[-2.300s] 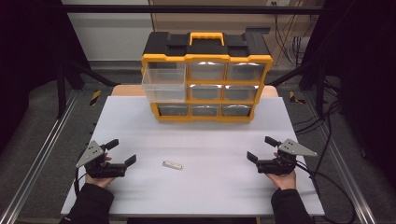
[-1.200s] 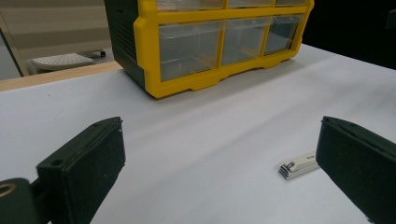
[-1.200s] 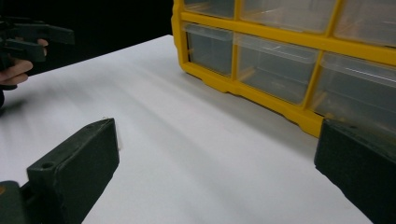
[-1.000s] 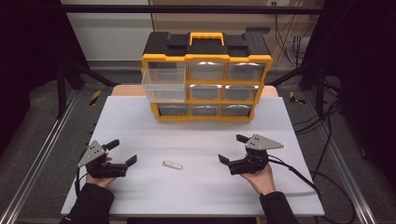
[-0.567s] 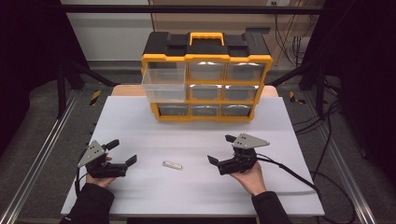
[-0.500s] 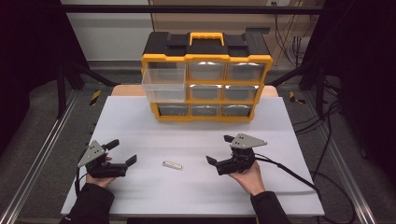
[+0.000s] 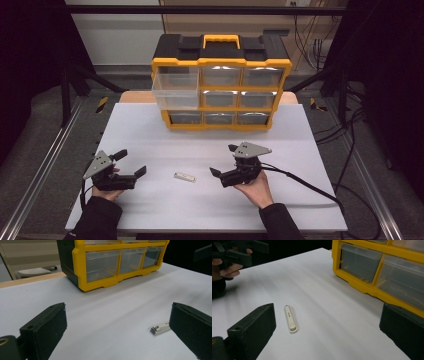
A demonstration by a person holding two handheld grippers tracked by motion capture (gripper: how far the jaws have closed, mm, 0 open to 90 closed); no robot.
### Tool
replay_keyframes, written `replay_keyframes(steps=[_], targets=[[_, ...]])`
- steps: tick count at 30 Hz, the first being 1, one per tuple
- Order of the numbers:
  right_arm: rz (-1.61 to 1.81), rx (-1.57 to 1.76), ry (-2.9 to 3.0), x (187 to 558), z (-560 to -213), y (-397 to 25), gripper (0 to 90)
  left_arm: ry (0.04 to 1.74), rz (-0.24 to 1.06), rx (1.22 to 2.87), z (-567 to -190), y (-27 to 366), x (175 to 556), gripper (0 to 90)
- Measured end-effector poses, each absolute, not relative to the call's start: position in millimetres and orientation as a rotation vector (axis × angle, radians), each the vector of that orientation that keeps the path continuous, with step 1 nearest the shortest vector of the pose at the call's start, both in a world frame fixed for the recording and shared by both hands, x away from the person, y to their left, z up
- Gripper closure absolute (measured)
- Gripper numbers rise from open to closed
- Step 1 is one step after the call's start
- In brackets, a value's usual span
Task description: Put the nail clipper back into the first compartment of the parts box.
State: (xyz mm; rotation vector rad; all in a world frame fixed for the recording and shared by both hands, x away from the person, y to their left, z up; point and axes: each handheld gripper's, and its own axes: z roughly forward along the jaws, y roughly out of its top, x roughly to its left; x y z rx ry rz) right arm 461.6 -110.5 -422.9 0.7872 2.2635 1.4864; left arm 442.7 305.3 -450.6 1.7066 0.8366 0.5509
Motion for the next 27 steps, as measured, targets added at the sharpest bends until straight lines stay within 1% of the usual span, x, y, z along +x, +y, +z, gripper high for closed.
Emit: replay_keyframes(steps=[27], targets=[[1.434, 0.709, 2.405, 469.6, -431.1, -46.6, 3.6, 0.838, 0.554, 1.707, -450.9, 305.2, 442.6, 1.5]])
